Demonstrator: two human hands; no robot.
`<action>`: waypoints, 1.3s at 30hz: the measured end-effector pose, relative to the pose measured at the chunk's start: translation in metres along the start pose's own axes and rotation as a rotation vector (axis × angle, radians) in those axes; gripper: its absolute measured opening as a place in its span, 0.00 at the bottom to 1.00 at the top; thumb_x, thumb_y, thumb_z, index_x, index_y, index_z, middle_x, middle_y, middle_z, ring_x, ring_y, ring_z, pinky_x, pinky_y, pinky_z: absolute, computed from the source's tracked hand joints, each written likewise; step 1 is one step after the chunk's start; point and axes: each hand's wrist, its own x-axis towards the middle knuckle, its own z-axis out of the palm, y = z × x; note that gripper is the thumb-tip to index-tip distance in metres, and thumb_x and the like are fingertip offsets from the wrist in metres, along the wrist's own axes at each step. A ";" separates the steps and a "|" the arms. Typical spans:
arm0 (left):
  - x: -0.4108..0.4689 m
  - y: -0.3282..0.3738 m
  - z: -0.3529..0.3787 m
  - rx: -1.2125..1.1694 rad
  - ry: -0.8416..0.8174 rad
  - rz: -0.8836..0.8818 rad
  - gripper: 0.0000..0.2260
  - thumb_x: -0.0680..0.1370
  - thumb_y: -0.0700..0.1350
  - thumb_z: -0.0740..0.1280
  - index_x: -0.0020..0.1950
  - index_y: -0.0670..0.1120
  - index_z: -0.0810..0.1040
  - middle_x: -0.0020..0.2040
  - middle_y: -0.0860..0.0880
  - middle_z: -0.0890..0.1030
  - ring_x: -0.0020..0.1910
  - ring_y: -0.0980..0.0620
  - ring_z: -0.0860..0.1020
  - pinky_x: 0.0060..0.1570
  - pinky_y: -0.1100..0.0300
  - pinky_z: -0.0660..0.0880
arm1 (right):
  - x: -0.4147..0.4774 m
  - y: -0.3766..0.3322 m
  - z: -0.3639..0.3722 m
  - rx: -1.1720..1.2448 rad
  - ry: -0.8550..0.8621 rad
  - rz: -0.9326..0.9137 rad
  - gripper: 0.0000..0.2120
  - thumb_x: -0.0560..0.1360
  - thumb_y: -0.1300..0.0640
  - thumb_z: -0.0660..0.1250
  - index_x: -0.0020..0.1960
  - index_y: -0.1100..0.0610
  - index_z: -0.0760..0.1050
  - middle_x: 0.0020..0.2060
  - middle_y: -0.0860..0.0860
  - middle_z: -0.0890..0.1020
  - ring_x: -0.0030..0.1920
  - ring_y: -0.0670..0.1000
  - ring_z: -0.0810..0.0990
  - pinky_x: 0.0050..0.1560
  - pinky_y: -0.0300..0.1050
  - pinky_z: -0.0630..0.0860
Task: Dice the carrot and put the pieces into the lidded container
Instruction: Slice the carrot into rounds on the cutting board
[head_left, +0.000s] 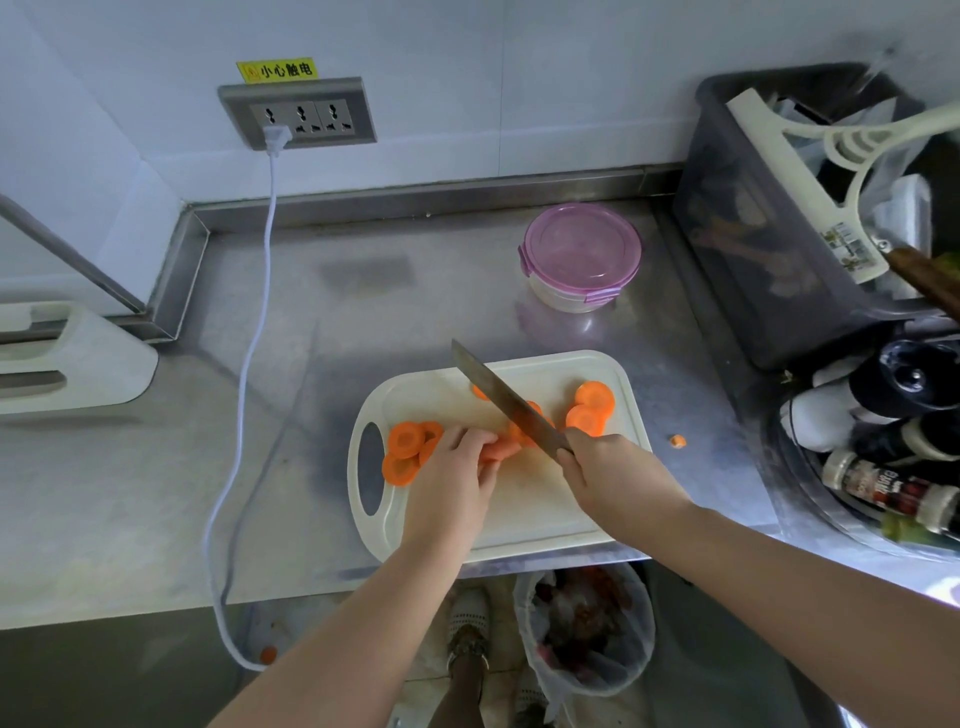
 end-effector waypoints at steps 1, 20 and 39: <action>0.000 0.000 0.001 0.002 0.003 -0.006 0.08 0.76 0.43 0.68 0.55 0.45 0.79 0.52 0.51 0.78 0.47 0.51 0.78 0.43 0.64 0.70 | -0.002 -0.001 -0.002 -0.007 -0.002 -0.004 0.13 0.83 0.52 0.49 0.58 0.56 0.68 0.34 0.51 0.71 0.30 0.54 0.70 0.26 0.43 0.60; 0.000 0.001 0.003 0.031 0.025 0.051 0.04 0.74 0.41 0.71 0.48 0.44 0.79 0.49 0.49 0.78 0.43 0.48 0.79 0.36 0.61 0.72 | -0.008 -0.013 -0.004 -0.095 -0.091 -0.003 0.10 0.83 0.55 0.50 0.59 0.56 0.66 0.31 0.49 0.66 0.27 0.49 0.64 0.26 0.42 0.60; 0.002 -0.004 0.001 0.032 -0.025 0.073 0.07 0.76 0.44 0.68 0.54 0.47 0.79 0.51 0.50 0.77 0.45 0.47 0.78 0.37 0.57 0.71 | 0.010 -0.013 0.013 0.056 -0.089 0.068 0.15 0.83 0.54 0.49 0.66 0.57 0.65 0.43 0.53 0.73 0.34 0.54 0.69 0.35 0.45 0.70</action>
